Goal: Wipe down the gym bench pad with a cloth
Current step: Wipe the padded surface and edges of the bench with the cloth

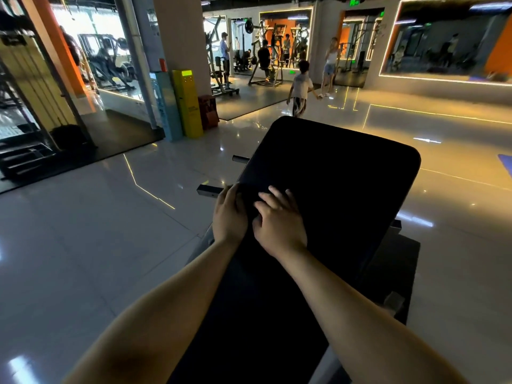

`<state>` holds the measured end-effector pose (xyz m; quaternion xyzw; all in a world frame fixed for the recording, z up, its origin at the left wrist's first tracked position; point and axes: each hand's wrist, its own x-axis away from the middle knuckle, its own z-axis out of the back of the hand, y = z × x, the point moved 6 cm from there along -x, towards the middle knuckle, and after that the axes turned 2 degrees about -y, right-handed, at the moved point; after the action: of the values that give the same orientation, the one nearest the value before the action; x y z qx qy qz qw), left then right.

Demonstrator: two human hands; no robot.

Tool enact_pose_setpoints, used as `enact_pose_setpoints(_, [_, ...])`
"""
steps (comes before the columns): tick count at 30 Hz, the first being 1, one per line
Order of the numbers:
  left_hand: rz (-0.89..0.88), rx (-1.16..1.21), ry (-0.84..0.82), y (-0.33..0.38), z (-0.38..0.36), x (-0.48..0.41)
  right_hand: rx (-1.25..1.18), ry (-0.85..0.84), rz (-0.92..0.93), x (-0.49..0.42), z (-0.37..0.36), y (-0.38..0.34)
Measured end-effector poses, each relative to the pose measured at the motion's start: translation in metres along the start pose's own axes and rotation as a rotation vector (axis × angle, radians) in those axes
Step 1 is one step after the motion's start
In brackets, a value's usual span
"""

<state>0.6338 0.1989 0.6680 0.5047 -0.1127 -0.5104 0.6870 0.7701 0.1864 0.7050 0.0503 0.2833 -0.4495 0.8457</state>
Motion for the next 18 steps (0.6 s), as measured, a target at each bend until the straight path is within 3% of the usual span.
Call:
enact_pose_setpoints(9, [0.011, 0.007, 0.003, -0.001, -0.005, 0.089, -0.245, 0.013, -0.044, 0.02, 0.012, 0.003])
enact_pose_setpoints(13, [-0.041, -0.05, -0.045, -0.004, -0.008, 0.105, -0.078, 0.073, -0.036, 0.058, 0.03, 0.012])
enact_pose_setpoints(18, [0.047, -0.058, 0.001, -0.003, -0.003, 0.065, -0.02, -0.036, 0.016, 0.072, 0.031, 0.02])
